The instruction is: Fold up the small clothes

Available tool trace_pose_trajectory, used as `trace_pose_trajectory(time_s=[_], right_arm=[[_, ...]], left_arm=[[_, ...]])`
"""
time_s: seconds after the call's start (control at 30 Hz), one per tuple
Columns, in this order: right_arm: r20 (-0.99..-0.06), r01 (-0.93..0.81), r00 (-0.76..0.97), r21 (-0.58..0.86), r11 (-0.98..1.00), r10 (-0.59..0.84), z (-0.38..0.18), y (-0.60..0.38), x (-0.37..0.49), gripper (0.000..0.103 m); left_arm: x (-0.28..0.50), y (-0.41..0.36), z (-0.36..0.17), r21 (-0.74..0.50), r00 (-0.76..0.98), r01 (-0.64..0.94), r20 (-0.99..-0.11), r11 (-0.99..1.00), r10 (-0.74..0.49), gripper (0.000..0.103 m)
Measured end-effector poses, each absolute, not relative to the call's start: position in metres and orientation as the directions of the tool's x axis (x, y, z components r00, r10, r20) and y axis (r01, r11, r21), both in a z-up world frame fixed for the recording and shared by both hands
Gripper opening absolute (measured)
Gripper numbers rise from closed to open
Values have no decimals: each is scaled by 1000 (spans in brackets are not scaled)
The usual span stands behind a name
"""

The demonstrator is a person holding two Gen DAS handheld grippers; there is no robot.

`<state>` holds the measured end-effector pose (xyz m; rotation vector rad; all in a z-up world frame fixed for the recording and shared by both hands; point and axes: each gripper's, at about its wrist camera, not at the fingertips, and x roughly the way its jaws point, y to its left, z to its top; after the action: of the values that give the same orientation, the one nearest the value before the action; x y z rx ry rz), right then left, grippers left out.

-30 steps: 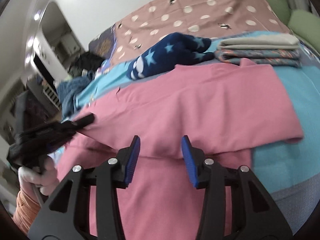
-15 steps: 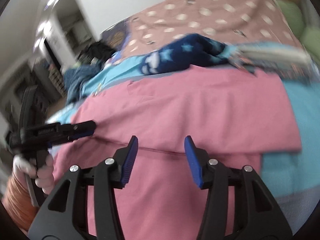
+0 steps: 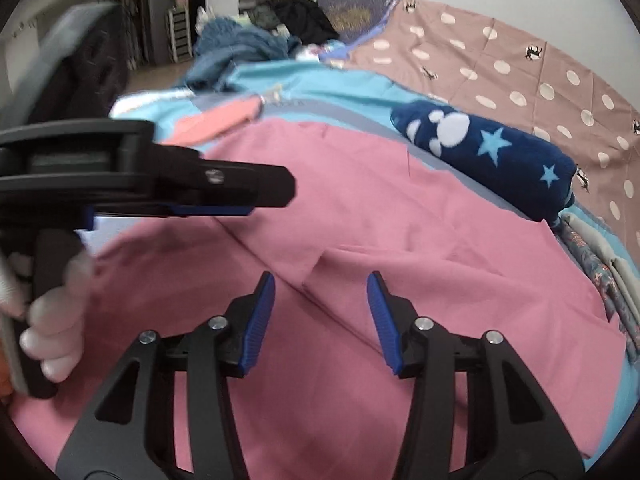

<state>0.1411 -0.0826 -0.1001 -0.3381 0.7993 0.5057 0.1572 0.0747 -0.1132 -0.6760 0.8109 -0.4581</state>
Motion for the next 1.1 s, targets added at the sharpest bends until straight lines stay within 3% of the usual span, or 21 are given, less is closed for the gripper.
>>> trace_pose_trajectory(time_s=[0.13, 0.33, 0.53, 0.77, 0.93, 1.1], right_arm=[[-752, -507, 552, 42, 861, 361, -96, -99, 152, 12], [-751, -432, 477, 251, 866, 456, -87, -123, 165, 4], [-707, -328, 460, 428, 842, 538, -82, -142, 173, 2], [-583, -348, 480, 559, 752, 656, -25, -130, 186, 2], [-516, -439, 518, 525, 729, 683, 30, -94, 198, 2], [-534, -491, 492, 482, 726, 688, 26, -47, 205, 2]], left_arm=[[162, 77, -118, -722, 600, 129, -489, 680, -634, 54], [162, 79, -120, -737, 588, 141, -476, 662, -654, 54], [160, 87, -120, -753, 594, 133, -460, 644, -660, 54], [155, 118, -111, -800, 655, 112, -386, 589, -650, 55], [148, 150, -100, -816, 716, 105, -335, 569, -613, 59], [144, 173, -95, -827, 744, 103, -304, 552, -595, 62]])
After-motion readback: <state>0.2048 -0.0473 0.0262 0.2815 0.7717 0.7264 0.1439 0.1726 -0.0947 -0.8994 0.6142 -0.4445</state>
